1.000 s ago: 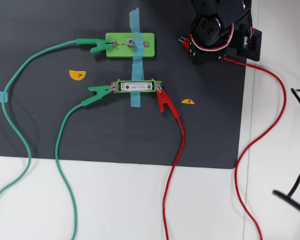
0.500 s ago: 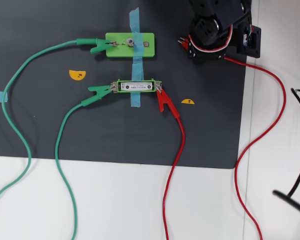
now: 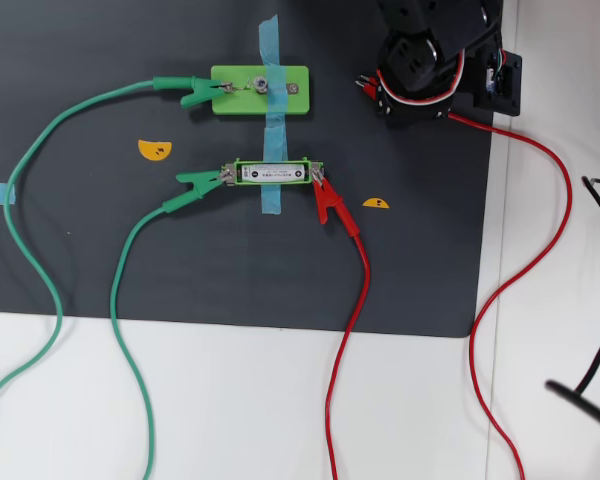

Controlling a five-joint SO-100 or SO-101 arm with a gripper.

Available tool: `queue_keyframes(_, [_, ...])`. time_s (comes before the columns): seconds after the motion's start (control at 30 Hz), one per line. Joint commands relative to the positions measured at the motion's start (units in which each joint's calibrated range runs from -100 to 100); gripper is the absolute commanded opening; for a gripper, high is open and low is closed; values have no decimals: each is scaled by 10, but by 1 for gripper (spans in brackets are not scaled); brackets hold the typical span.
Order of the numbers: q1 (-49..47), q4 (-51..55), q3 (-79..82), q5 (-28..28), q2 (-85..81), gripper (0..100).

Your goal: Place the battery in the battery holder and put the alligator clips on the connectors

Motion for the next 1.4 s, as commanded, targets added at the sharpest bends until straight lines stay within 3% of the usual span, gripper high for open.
queue_keyframes(0.0, [12, 7, 5, 3, 5, 1])
queue_keyframes(0.57, [21, 7, 0, 3, 5, 1])
queue_keyframes(0.8, [43, 47, -2, 27, 1, 1])
queue_keyframes(1.0, [62, 65, 5, 34, -79, 1])
queue_keyframes(1.37, [11, 76, 7, 34, -96, 1])
